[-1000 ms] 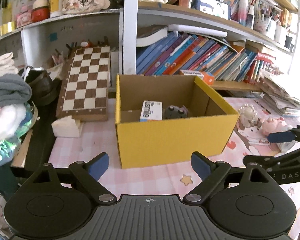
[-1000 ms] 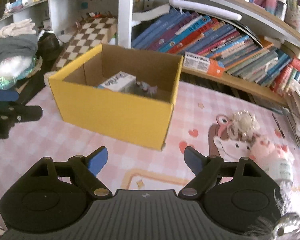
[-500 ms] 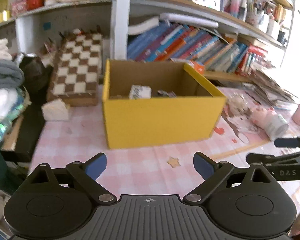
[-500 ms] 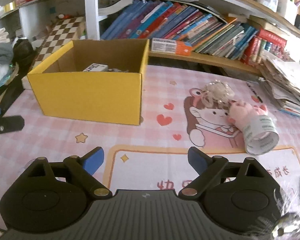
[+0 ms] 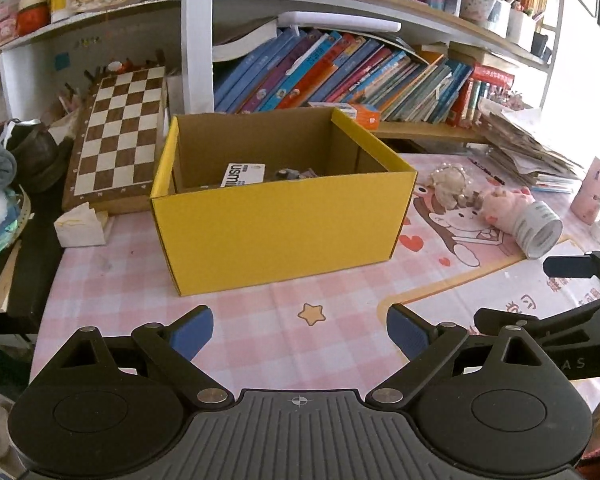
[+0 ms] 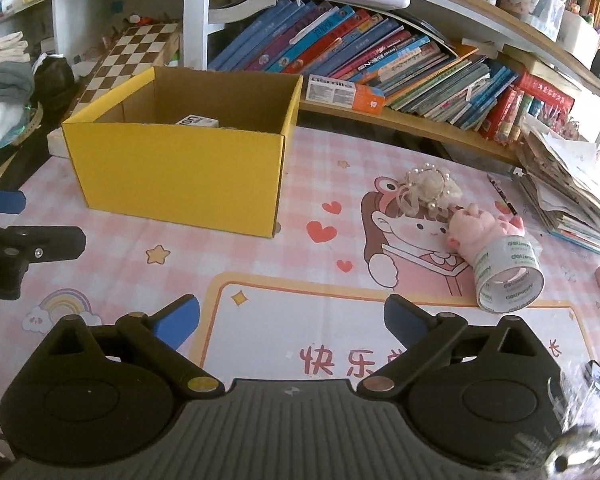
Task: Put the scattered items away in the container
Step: 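Lift both open tools out of the yellow box and back away, then move the right tool to the clear tape roll and close on it, then close the left tool on the pink plush while the right tool holds the tape roll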
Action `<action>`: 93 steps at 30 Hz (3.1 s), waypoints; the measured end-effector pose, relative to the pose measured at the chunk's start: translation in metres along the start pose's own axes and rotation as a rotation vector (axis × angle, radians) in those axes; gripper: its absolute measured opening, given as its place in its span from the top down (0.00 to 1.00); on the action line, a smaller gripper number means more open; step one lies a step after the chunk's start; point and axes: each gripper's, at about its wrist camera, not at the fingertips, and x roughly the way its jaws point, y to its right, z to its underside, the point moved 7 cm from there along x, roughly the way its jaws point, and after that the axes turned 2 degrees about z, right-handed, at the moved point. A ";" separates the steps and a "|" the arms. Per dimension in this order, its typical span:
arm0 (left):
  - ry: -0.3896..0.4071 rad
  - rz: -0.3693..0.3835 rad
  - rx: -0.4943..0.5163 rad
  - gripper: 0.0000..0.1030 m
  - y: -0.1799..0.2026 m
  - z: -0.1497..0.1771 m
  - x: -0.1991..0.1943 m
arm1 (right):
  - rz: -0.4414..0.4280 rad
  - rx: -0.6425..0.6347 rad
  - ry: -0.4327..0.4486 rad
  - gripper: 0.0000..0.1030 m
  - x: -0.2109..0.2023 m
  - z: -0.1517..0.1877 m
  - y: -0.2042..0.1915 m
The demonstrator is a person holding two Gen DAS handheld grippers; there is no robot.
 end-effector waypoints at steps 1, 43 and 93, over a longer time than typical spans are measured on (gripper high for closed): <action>-0.001 -0.003 -0.001 0.07 0.002 0.000 0.001 | -0.002 -0.001 0.000 0.03 0.001 0.000 0.002; -0.055 -0.120 -0.100 0.07 0.115 -0.018 0.052 | -0.052 0.009 -0.002 0.03 0.044 -0.004 0.154; -0.107 0.036 0.191 0.06 0.237 -0.067 0.164 | -0.123 0.245 -0.109 0.20 0.101 0.016 0.275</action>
